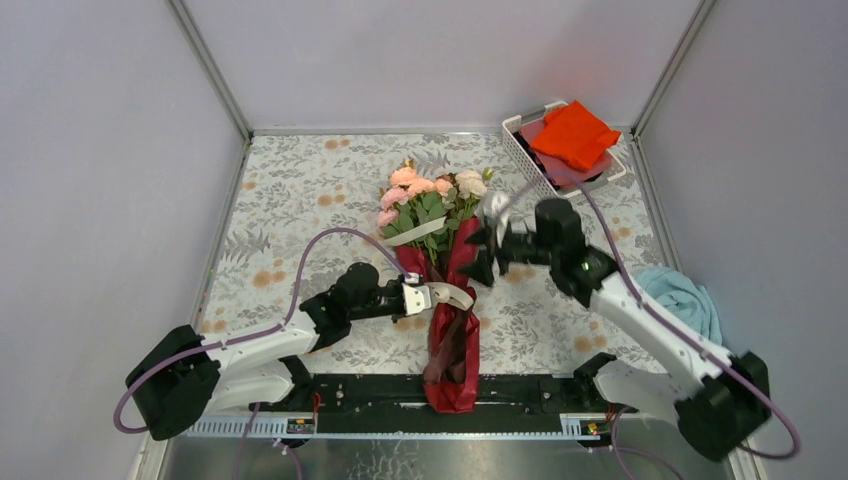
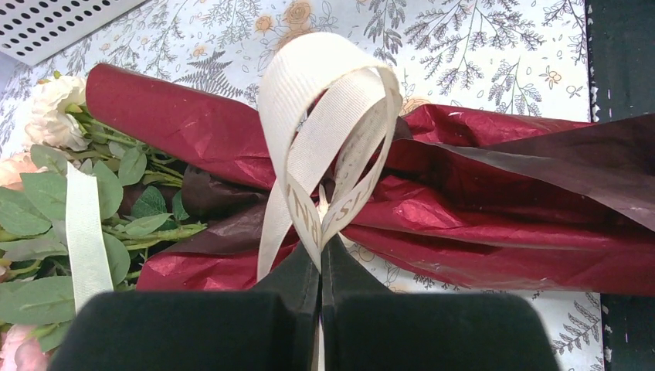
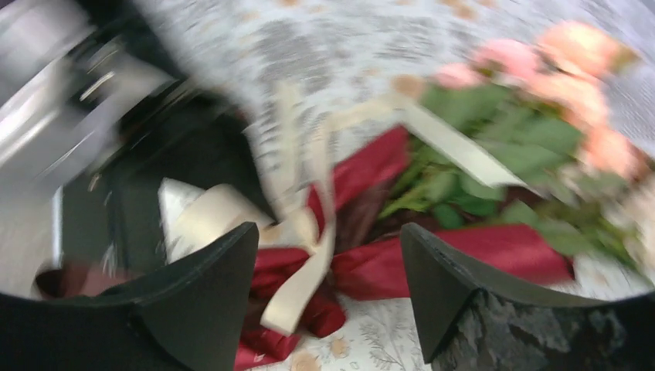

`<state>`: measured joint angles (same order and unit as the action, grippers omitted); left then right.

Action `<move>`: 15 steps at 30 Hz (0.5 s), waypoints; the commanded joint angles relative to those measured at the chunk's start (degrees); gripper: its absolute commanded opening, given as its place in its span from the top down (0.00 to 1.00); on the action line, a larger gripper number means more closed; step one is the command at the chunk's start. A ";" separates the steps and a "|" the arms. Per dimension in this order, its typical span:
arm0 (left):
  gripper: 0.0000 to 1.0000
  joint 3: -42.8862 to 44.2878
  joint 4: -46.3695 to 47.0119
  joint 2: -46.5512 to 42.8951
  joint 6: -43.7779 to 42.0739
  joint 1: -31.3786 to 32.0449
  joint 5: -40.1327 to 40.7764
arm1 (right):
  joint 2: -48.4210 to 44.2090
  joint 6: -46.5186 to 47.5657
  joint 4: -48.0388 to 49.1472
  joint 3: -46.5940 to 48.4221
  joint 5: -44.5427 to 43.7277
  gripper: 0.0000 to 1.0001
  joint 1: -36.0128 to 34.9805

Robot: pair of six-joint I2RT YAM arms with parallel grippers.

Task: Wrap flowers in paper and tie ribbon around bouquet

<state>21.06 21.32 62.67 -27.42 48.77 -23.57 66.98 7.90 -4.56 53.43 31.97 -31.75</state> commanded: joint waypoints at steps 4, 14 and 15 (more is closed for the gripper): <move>1.00 -0.17 3.73 -0.39 -1.17 0.37 -0.90 | -11.58 25.01 18.41 -17.41 25.96 0.20 -2.01; 1.00 0.78 3.49 0.88 -2.01 0.44 -1.17 | -2.08 32.89 14.92 -13.34 18.59 0.22 -10.75; 1.00 0.82 3.38 0.95 -2.02 0.40 -1.13 | -1.63 32.73 15.41 -13.35 18.80 0.28 -11.06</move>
<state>21.04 21.32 63.13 -28.08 48.77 -23.70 63.88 38.00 5.78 37.67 51.46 -41.41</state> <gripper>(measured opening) 0.008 0.787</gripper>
